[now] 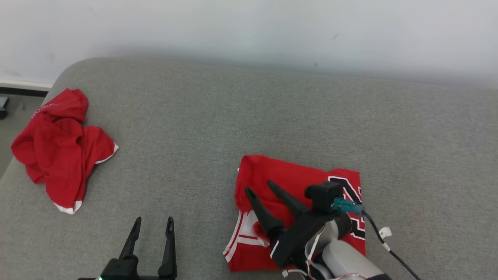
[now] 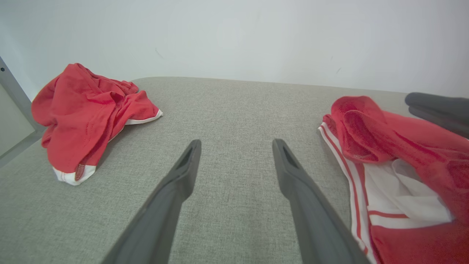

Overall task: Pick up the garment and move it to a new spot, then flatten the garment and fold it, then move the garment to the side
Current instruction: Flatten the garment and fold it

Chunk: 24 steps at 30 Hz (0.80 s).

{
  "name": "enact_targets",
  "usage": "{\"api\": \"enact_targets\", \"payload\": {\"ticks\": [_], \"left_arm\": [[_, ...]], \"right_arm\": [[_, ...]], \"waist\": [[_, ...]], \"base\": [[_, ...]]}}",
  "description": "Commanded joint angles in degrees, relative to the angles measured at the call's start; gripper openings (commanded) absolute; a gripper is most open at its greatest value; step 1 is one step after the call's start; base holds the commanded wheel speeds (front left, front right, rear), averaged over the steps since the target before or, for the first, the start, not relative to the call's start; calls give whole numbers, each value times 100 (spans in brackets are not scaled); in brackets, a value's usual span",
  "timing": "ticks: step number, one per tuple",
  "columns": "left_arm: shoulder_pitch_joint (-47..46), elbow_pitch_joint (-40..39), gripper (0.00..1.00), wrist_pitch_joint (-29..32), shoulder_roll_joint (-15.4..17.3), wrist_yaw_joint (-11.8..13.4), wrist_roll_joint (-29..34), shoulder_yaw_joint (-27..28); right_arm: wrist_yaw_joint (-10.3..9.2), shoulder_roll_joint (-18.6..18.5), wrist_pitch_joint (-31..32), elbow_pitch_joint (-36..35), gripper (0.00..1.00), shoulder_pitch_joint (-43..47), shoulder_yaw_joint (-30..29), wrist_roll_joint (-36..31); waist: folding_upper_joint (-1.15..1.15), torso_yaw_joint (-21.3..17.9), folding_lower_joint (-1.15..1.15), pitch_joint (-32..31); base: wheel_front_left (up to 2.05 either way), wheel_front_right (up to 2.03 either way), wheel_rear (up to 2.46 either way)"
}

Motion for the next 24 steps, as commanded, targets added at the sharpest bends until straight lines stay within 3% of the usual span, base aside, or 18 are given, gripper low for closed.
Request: {"api": "enact_targets", "payload": {"ticks": [1, 10, 20, 24], "left_arm": [[74, 6, 100, -10, -7, -12, 21, 33], [216, -82, 100, -10, -6, -41, 115, 307], [332, -141, 100, -10, -7, -145, 257, 491], [357, -173, 100, -10, -7, -125, 264, 478]], "right_arm": [[-14, 16, -78, -36, 100, -82, -36, 44], [-14, -476, -546, -620, 100, -163, -621, -151], [-14, -1033, -915, -1261, 100, 684, -1799, -425], [-14, -1026, -990, -1390, 100, 1059, -2088, -612]], "waist": [[0, -61, -1, -62], [0, -295, -1, -174], [0, -529, -1, -275], [0, -553, -1, -300]], "base": [[0, 0, 0], [0, 0, 0], [0, 0, 0], [0, 0, 0]]}}
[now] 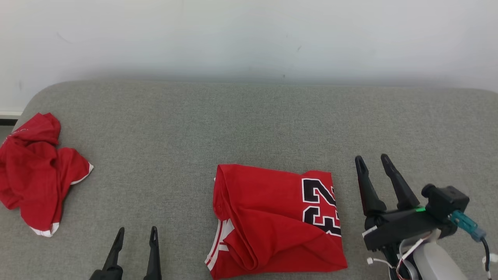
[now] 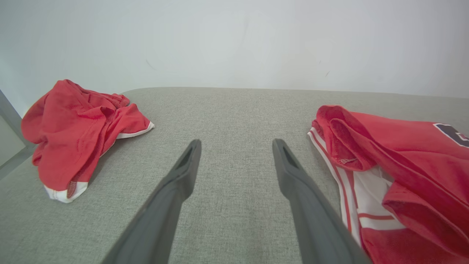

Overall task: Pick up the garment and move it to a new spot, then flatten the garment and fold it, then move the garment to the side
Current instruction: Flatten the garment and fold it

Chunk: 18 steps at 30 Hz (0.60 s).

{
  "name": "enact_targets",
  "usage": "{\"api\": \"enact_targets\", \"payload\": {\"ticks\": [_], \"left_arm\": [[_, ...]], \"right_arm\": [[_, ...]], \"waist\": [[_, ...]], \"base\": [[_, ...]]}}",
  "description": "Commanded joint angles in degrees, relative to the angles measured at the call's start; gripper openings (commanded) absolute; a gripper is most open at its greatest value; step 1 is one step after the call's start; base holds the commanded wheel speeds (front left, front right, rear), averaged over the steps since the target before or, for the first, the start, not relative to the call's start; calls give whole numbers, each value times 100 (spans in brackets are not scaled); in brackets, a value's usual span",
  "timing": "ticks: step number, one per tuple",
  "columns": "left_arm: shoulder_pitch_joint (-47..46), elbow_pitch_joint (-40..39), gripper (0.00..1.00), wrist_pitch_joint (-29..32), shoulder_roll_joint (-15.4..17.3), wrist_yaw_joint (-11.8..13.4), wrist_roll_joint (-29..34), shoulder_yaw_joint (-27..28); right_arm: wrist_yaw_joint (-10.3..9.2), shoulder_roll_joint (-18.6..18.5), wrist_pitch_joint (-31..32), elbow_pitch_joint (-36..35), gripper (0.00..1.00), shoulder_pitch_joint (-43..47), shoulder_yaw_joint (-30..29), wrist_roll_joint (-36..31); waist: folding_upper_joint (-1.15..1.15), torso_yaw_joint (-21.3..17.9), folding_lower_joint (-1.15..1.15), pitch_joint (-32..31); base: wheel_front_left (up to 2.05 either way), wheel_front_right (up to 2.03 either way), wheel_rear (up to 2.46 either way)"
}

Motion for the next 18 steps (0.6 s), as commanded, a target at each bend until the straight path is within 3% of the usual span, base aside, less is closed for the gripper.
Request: {"api": "enact_targets", "payload": {"ticks": [1, 5, 11, 18], "left_arm": [[56, -32, 100, -10, -6, 16, 40, -8], [89, -52, 100, -10, -6, 26, 36, -12], [163, -88, 100, -10, -6, 34, -1, 4], [189, -130, 100, -10, -6, 31, -13, -25]], "right_arm": [[-14, 36, -61, -81, 100, 145, -76, -77], [-14, 50, -121, -233, 100, 412, -277, -392], [-14, 417, -155, -615, 100, 897, -711, -875], [-14, 703, -151, -854, 100, 1303, -818, -1206]], "waist": [[0, -8, 0, -13], [0, -21, 0, -31], [0, -61, 0, -63], [0, -83, 0, -63]], "base": [[0, 0, 0], [0, 0, 0], [0, 0, 0], [0, 0, 0]]}}
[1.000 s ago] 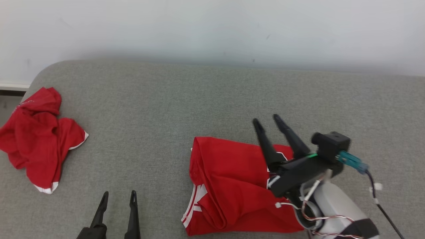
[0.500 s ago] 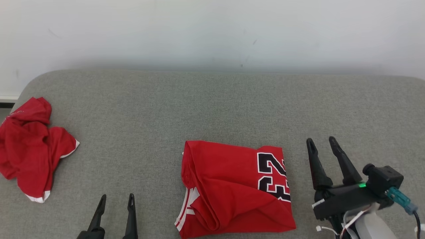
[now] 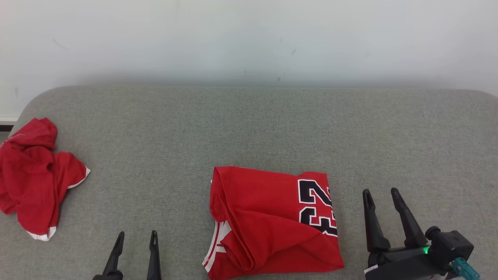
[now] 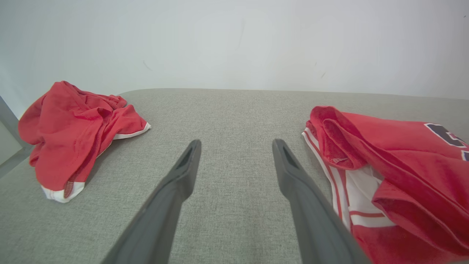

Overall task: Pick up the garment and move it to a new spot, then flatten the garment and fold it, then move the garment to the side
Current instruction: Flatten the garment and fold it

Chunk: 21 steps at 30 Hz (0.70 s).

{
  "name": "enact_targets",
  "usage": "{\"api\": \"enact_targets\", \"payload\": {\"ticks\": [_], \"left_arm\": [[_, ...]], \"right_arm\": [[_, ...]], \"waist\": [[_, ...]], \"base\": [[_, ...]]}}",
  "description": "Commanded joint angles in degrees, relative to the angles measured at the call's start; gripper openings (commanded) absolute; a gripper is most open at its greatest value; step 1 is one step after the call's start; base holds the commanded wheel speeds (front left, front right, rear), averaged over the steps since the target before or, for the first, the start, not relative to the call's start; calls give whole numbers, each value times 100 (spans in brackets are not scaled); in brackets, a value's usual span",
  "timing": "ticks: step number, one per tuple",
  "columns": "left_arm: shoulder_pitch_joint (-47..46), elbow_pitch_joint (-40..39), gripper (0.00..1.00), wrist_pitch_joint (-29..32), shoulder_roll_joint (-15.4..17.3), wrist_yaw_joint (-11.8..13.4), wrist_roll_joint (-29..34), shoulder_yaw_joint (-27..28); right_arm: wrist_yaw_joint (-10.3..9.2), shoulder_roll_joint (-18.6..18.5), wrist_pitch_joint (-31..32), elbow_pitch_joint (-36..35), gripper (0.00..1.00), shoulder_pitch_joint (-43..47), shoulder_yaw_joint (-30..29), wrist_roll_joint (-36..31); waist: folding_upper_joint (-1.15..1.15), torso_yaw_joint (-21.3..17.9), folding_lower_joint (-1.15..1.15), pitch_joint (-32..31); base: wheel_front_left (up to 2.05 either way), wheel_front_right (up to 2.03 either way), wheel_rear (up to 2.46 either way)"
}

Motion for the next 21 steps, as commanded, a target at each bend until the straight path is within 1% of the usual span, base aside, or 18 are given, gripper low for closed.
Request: {"api": "enact_targets", "payload": {"ticks": [1, 4, 8, 15, 19, 21], "left_arm": [[44, -30, 100, -10, -6, -9, -2, -7], [40, -38, 100, -10, -6, 10, -16, -36], [24, -32, 100, -10, -6, 40, -36, -77], [3, 5, 100, -10, -6, 49, -43, -119], [-3, 6, 100, -10, -6, 40, -44, -139], [12, -11, 100, -10, -6, 40, -44, -151]], "right_arm": [[-14, 60, -8, -45, 100, 100, -7, -61], [-14, 121, -8, -74, 100, 198, 67, -116], [-14, 97, -8, -18, 100, 257, 345, -206], [-14, -30, -9, 181, 100, 149, 1263, -99], [-14, 14, -9, 207, 100, 99, 1384, -25], [-14, 38, -8, 118, 100, 63, 1291, -10]], "waist": [[0, 2, 1, 7], [0, 15, 1, 8], [0, 48, 1, 10], [0, 114, 1, -12], [0, 142, 1, -21], [0, 145, 1, -23]], "base": [[0, 0, 0], [0, 0, 0], [0, 0, 0], [0, 0, 0], [0, 0, 0], [0, 0, 0]]}}
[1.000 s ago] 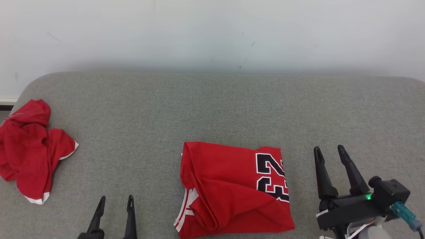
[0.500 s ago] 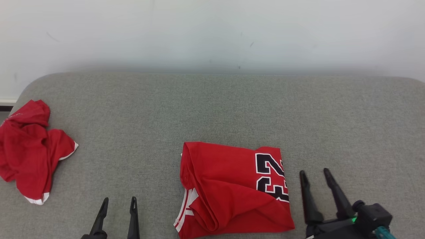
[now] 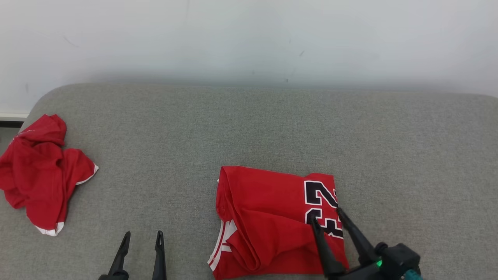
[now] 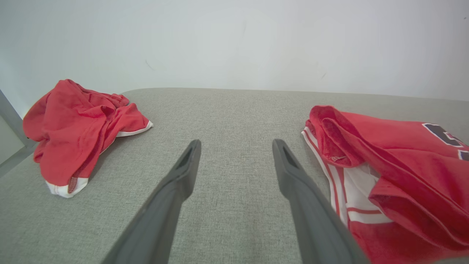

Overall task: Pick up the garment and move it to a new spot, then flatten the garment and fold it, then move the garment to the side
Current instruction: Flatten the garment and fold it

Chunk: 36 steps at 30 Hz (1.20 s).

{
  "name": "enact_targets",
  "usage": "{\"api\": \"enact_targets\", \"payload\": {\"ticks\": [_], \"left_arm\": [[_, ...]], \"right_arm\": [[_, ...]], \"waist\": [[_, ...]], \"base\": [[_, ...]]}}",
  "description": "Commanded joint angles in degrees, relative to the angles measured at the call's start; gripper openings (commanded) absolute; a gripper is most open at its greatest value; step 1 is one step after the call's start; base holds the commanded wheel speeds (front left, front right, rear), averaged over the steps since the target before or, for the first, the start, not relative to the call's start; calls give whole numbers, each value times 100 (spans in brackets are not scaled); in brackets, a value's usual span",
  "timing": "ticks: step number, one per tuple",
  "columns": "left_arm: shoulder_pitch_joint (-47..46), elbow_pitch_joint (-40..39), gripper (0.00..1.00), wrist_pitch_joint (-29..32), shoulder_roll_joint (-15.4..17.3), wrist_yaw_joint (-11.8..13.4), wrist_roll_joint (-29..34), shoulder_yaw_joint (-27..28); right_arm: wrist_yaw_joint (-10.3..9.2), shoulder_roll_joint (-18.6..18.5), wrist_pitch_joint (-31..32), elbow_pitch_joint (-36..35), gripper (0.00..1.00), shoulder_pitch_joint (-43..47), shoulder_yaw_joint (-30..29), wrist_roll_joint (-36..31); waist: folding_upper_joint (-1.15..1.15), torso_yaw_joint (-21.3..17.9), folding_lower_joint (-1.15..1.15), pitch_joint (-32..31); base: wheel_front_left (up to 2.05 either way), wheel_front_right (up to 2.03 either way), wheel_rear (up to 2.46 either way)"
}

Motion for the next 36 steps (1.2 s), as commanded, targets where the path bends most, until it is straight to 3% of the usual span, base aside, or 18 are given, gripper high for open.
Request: {"api": "enact_targets", "payload": {"ticks": [1, 18, 29, 36], "left_arm": [[26, -25, 100, -10, -6, 13, -17, -10], [108, -360, 100, -10, -6, -65, -21, -373], [263, -46, 100, -10, -1, -425, 157, -1511], [97, 335, 100, -10, -2, -521, 104, -2069]], "right_arm": [[-14, 28, -10, -104, 100, -64, -152, 10], [-14, 349, -9, -670, 100, 557, -1579, -251], [-14, 377, -10, -590, 100, 722, -1613, -149], [-14, 377, -10, -540, 100, 702, -1581, -125]], "waist": [[0, -3, 0, -2], [0, -167, 0, -111], [0, -354, 0, -160], [0, -409, 0, -134]], "base": [[0, 0, 0], [0, 0, 0], [0, 0, 0], [0, 0, 0]]}}
